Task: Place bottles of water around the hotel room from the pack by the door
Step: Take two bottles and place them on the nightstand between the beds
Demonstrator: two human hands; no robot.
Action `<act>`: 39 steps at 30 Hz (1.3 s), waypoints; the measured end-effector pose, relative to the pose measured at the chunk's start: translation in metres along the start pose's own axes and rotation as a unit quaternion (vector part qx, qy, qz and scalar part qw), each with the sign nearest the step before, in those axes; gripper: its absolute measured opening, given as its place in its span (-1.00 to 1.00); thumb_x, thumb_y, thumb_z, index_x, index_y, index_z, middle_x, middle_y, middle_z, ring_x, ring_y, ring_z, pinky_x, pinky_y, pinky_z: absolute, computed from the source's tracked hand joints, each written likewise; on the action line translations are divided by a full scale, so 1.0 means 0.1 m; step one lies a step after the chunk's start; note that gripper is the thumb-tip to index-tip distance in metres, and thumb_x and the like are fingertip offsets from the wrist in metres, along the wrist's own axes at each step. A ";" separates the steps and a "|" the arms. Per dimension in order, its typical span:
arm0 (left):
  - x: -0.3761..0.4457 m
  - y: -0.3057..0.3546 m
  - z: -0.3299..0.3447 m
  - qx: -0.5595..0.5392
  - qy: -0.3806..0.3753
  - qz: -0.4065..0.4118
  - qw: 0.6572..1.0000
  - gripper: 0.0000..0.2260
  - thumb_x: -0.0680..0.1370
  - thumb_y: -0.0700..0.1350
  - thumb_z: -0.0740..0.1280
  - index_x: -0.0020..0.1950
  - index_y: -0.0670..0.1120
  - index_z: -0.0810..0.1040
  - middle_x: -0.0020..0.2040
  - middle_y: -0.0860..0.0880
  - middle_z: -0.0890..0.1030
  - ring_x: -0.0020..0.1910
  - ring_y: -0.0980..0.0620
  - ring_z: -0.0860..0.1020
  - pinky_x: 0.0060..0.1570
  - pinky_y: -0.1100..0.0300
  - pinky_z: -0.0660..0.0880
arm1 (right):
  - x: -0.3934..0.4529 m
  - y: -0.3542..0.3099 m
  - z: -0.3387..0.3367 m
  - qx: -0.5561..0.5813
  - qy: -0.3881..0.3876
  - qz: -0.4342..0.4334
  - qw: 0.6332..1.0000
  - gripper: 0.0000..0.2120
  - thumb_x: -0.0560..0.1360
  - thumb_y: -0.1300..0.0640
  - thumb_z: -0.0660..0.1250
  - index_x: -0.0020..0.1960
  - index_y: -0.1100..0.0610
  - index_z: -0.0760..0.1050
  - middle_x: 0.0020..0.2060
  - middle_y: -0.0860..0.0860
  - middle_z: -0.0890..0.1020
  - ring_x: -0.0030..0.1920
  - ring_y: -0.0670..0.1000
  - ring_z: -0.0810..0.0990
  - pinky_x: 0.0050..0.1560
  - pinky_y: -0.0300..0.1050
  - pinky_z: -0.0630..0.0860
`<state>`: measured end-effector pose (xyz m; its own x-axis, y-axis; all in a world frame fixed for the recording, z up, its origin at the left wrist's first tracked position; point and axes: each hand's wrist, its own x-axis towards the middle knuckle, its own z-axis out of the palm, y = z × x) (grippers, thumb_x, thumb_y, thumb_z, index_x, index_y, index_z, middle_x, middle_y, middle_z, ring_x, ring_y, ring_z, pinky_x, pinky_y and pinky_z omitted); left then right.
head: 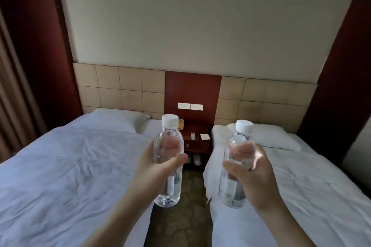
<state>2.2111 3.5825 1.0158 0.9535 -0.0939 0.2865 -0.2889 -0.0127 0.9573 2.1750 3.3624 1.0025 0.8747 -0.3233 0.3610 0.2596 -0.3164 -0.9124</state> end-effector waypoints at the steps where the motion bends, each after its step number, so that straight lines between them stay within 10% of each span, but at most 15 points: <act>1: 0.21 -0.05 -0.01 -0.008 -0.015 -0.002 1.000 -0.77 0.44 -0.27 0.48 0.03 -0.04 0.58 -0.18 0.03 0.69 -0.20 0.14 0.67 -0.30 0.37 0.54 | 0.16 0.01 0.10 -0.003 0.008 0.001 1.000 -0.57 0.24 -0.03 0.49 0.07 -0.09 0.47 -0.12 -0.19 0.63 -0.03 -0.02 0.65 -0.01 0.04 0.65; 26: 4.92 -1.57 0.55 0.054 -0.016 0.026 0.998 -0.56 0.15 0.12 0.47 0.01 0.12 0.62 -0.10 0.02 0.69 -0.09 0.05 0.66 -0.15 0.19 0.53 | 4.73 1.79 1.16 0.043 0.009 0.016 0.999 -0.54 0.25 -0.02 0.48 0.11 -0.08 0.44 -0.10 -0.23 0.63 -0.06 -0.16 0.63 -0.13 -0.21 0.52; 39: 7.63 -2.70 0.86 0.024 -0.060 0.026 0.998 -0.72 0.33 -0.07 0.48 -0.03 0.21 0.60 -0.10 0.08 0.70 -0.08 0.13 0.68 -0.18 0.30 0.60 | 7.22 2.93 2.01 0.004 0.021 0.040 0.999 -0.59 0.35 0.25 0.55 -0.01 -0.12 0.45 -0.17 -0.28 0.62 -0.09 -0.19 0.62 -0.15 -0.20 0.52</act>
<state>3.0087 3.4286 0.9728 0.9206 -0.2135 0.3269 -0.3448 -0.0520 0.9372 2.9649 3.2155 0.9576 0.8750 -0.3847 0.2940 0.1923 -0.2812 -0.9402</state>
